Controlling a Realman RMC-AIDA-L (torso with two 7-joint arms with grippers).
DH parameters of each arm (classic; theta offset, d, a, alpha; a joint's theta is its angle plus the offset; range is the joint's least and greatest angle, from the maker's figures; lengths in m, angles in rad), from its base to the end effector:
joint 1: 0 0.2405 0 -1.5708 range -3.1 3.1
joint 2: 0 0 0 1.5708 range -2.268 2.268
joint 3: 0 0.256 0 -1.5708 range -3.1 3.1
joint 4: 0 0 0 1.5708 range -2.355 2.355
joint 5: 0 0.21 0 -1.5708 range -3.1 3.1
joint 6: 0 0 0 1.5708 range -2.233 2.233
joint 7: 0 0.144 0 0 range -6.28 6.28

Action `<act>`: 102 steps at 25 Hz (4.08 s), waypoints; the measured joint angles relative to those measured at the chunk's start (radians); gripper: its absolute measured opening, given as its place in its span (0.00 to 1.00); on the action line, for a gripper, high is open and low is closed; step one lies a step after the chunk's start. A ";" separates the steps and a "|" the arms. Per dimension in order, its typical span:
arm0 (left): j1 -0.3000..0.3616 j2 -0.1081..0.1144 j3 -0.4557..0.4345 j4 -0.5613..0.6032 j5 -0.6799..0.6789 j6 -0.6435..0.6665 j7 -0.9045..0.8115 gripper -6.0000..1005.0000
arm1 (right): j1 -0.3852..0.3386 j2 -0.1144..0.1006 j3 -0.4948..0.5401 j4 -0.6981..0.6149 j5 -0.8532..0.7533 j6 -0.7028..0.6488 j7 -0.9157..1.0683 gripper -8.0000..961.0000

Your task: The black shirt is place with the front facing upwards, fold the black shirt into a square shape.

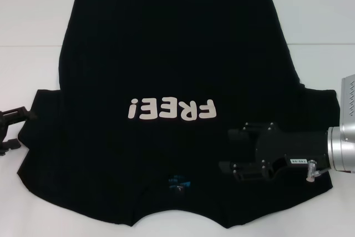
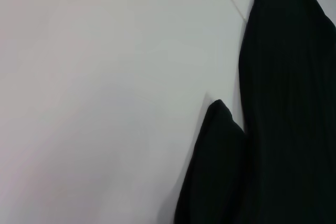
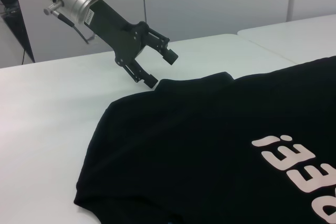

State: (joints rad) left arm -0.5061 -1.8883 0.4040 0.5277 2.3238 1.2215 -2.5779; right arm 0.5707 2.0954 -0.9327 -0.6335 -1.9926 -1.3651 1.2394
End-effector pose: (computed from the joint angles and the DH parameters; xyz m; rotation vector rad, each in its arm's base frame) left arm -0.3860 0.3405 0.0834 -1.4969 -2.1148 -0.6301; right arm 0.2495 0.3421 -0.0418 -2.8447 0.3260 0.4302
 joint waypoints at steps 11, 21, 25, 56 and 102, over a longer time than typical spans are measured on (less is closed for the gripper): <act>-0.006 -0.002 -0.001 -0.016 0.000 -0.024 0.001 0.89 | 0.000 0.000 0.000 0.000 0.000 -0.002 0.000 0.87; -0.023 -0.015 0.000 -0.016 0.000 -0.036 0.001 0.89 | 0.004 0.000 0.000 0.000 -0.002 -0.002 0.000 0.87; -0.030 -0.017 0.003 -0.015 0.000 -0.049 0.002 0.88 | 0.005 0.000 0.000 0.000 -0.002 -0.002 0.000 0.87; -0.039 -0.039 0.132 0.046 0.009 -0.123 0.062 0.44 | 0.008 0.000 0.003 -0.002 0.005 -0.002 0.000 0.87; -0.108 0.007 0.133 0.166 0.002 -0.059 -0.001 0.02 | 0.008 0.001 0.000 0.000 0.003 -0.010 0.000 0.87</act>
State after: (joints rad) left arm -0.6138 -1.8815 0.5371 0.6935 2.3256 1.1622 -2.5784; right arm 0.5783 2.0962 -0.9328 -0.6337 -1.9893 -1.3751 1.2394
